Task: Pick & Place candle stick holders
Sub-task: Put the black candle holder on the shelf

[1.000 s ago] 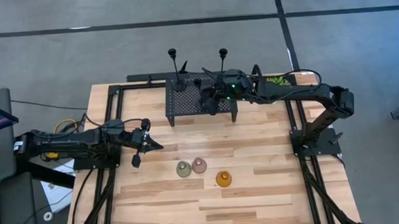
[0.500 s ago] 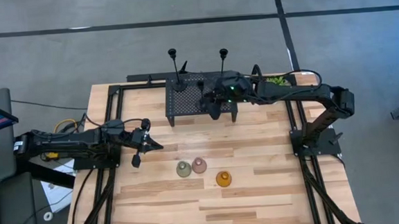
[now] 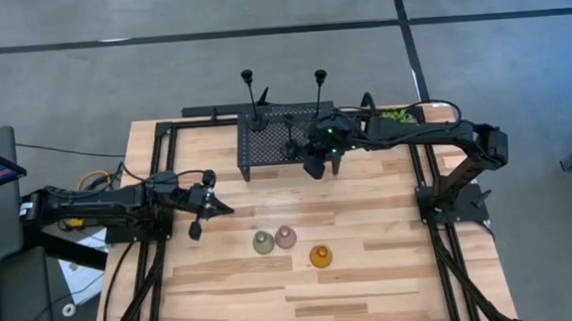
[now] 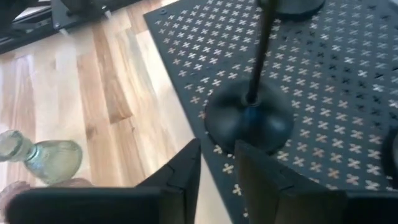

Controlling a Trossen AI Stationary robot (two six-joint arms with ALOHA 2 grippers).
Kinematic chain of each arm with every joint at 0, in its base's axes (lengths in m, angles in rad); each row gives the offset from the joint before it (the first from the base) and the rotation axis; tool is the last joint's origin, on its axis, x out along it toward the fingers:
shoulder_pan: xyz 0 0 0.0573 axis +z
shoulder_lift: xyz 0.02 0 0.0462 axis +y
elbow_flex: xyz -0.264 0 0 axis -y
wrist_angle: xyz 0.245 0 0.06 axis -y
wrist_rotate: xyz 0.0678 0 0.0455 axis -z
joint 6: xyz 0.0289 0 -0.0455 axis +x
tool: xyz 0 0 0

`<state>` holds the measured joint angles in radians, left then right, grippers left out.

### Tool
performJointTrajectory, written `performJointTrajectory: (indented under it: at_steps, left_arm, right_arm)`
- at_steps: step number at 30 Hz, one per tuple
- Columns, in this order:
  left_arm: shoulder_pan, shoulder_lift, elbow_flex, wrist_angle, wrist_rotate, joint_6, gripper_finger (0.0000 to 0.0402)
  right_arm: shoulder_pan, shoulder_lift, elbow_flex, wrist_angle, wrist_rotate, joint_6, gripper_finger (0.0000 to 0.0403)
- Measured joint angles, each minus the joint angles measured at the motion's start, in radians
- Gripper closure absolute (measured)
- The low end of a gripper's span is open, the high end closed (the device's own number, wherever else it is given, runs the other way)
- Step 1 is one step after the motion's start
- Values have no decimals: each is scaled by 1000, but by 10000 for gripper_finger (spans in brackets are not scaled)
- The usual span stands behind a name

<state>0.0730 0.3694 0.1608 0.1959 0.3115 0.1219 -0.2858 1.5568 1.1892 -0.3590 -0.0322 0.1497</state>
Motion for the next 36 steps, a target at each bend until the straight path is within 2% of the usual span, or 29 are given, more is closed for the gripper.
performJointTrajectory:
  at_steps: [6, 12, 16, 25, 30, 36]
  left_arm:
    - [0, 0, 0, 0, 0, 0, 396]
    - [0, 0, 0, 0, 0, 0, 393]
    - [0, 0, 0, 0, 0, 0, 394]
    - [0, 0, 0, 0, 0, 0, 393]
    - [0, 0, 0, 0, 0, 1, 395]
    - [0, 0, 0, 0, -2, 2, 396]
  right_arm:
    - [29, 3, 0, 14, 3, -48, 394]
    - [38, 9, 0, 63, 3, -26, 401]
    - [43, 76, -4, 52, 2, -18, 402]
    - [49, 216, 1, 180, -49, -26, 403]
    - [56, 201, 0, 176, -53, -31, 403]
    - [57, 114, 1, 177, -57, -56, 403]
